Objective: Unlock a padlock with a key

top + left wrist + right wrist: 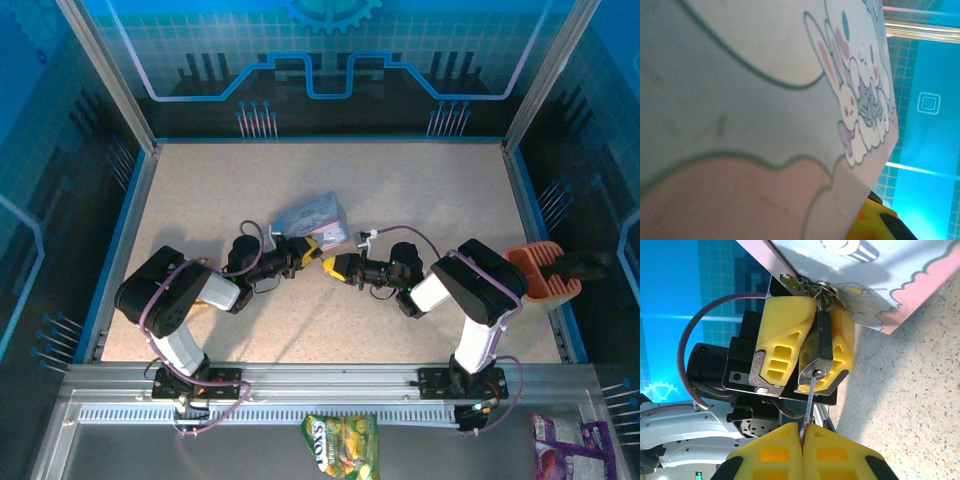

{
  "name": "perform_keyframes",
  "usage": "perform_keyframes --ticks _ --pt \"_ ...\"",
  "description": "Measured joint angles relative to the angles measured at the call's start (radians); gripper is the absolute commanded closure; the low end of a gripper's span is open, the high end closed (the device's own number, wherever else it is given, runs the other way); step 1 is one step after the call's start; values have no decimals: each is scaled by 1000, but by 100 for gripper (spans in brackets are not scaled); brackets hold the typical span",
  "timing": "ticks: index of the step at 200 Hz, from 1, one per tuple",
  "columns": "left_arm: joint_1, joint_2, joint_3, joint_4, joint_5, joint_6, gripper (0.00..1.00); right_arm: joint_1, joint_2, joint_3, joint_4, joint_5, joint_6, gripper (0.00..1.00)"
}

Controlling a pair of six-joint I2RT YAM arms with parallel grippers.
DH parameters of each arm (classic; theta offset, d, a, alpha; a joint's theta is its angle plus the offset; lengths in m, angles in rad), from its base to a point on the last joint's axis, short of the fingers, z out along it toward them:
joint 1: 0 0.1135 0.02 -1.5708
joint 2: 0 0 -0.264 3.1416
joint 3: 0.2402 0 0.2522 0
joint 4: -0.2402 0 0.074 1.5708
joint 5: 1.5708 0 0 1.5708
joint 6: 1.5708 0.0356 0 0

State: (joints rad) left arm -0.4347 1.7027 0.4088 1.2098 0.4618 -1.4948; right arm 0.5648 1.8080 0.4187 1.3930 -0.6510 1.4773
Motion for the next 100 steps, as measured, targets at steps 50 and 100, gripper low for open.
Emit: perform_keyframes --ticks 50,100 --pt "-3 0 0 0 0 0 100 0 0 0 0 6 0 100" --pt "-7 0 0 0 -1 -3 100 0 0 0 0 7 0 100"
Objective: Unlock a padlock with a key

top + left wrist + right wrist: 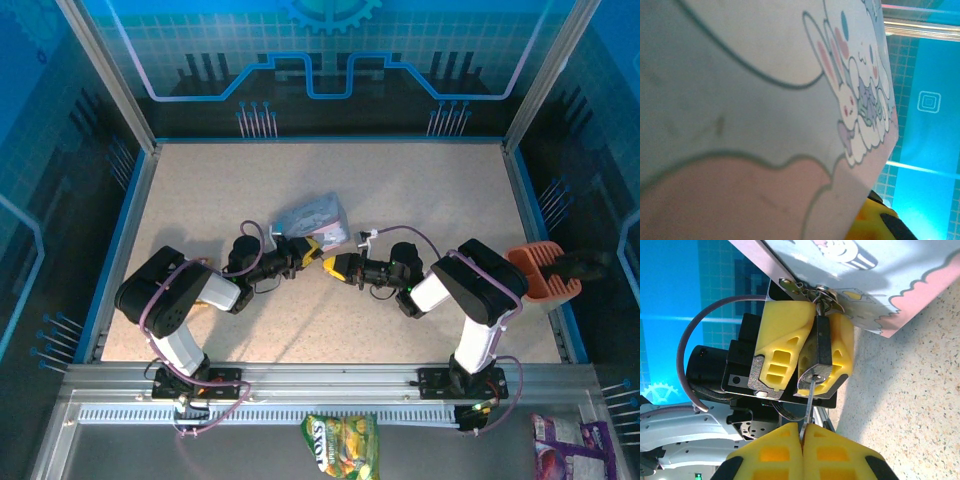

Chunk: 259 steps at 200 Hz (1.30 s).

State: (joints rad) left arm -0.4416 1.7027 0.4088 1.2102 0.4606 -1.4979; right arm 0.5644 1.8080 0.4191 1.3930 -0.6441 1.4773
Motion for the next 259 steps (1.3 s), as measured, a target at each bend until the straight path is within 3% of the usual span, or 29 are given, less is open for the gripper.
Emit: perform_keyframes --ticks 117,259 --pt "-9 0 0 14 -26 -46 100 -3 0 0 13 11 2 100" --pt "-39 0 0 56 -98 -79 100 -2 -17 -8 37 66 137 100"
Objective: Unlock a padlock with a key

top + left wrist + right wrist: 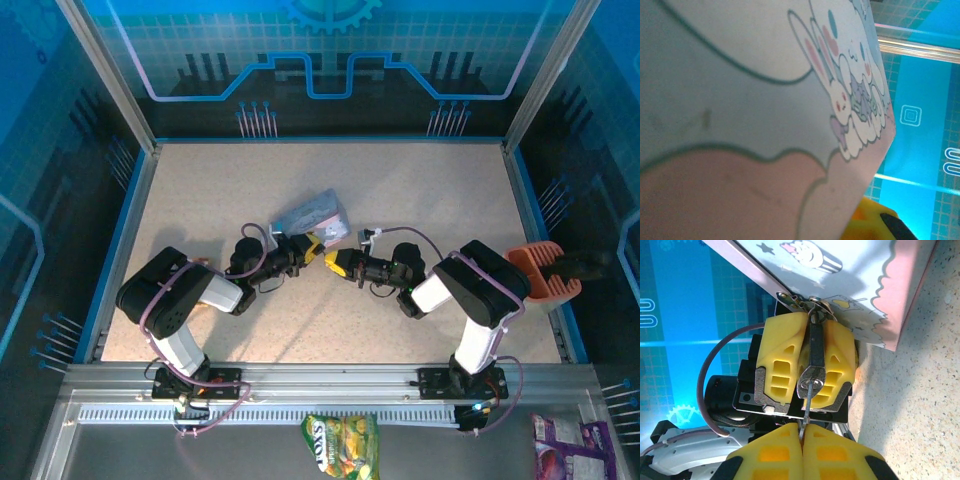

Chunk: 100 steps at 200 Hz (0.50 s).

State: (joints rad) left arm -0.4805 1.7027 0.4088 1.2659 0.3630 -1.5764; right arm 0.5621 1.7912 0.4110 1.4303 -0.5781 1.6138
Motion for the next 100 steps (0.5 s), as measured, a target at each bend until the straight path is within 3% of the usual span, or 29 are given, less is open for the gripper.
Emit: perform_keyframes --ticks 100 --pt "-22 0 14 -2 -39 -19 100 -16 0 0 15 -10 29 100"
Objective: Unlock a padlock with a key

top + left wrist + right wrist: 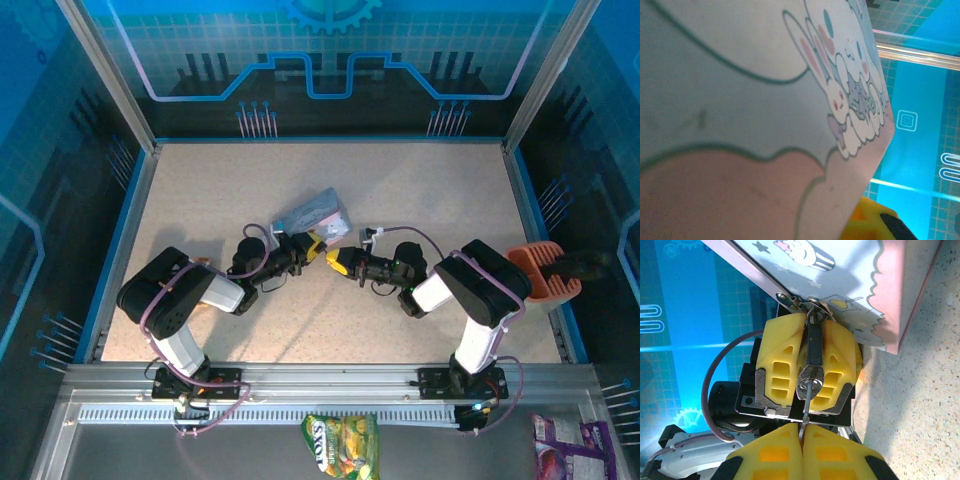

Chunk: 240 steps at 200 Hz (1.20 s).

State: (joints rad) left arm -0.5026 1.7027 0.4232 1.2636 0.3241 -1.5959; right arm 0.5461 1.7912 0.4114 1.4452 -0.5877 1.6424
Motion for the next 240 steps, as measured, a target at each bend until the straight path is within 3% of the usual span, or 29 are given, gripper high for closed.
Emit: perform_keyframes --ticks 240 --pt "-45 -11 13 -67 -85 35 100 -15 38 -25 50 12 4 100"
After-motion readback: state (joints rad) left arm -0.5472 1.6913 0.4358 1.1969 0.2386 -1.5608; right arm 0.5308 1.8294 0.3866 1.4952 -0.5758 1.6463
